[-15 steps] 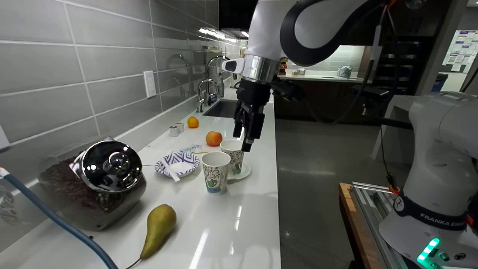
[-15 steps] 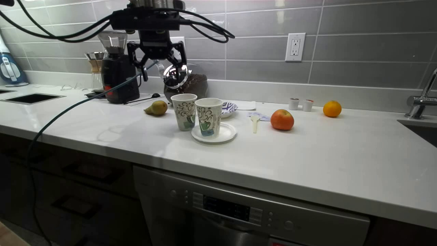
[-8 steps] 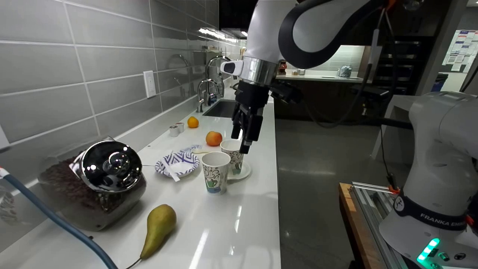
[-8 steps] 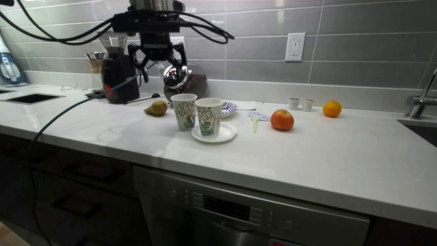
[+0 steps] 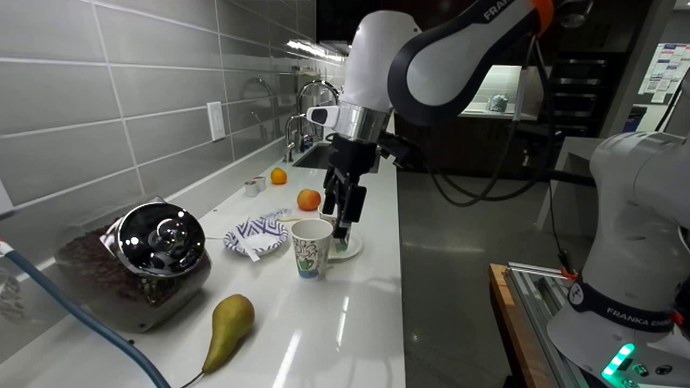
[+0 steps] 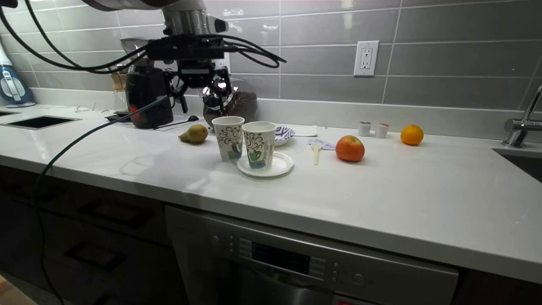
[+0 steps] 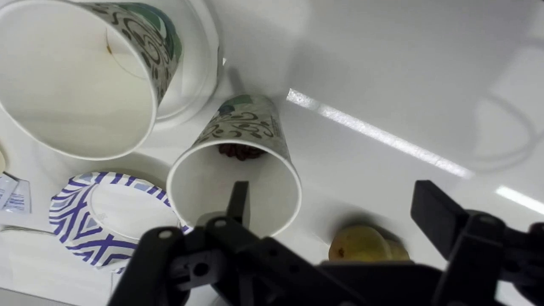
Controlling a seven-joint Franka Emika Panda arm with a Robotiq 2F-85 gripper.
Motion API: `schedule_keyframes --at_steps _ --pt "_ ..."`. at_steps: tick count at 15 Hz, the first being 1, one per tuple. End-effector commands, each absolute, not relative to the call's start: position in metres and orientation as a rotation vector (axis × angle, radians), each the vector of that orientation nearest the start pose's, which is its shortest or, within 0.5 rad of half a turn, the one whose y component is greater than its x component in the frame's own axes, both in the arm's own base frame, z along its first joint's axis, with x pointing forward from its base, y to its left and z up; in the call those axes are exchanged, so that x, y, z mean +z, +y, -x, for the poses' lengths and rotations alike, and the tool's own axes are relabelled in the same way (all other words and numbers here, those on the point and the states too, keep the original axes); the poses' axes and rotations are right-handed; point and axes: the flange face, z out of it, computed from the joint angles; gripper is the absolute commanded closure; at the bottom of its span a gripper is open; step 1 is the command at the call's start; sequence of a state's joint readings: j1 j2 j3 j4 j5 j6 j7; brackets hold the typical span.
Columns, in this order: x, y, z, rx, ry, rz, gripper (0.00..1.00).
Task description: Stack up the cups
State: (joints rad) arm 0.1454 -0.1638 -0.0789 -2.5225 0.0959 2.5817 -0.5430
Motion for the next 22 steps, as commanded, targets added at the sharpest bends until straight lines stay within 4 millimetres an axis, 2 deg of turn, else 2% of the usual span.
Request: schedule_keyframes --at_steps 1,4,6,9,12,13,14,15,16,22 --pt "0.346 0.032 -0.484 -0.383 -0.844 2.982 0.30" --pt "0.339 0.033 -0.490 -0.417 -0.878 2.970 0.54" --pt "0.334 0.036 -0.493 -0.439 -0.912 2.958 0.64" --pt "0.325 0.037 -0.496 -0.440 -0.953 2.947 0.68" --pt "0.316 0.036 -0.496 -0.427 -0.976 2.947 0.64" --pt "0.314 0.035 -0.497 -0.426 -0.982 2.951 0.66" --pt "0.312 0.033 -0.497 -0.428 -0.988 2.955 0.72" --pt "0.312 0.032 -0.498 -0.431 -0.988 2.957 0.91" --pt "0.313 0.031 -0.497 -0.441 -0.992 2.960 0.98" --pt "0.336 0.037 -0.490 -0.480 -1.000 3.007 0.99"
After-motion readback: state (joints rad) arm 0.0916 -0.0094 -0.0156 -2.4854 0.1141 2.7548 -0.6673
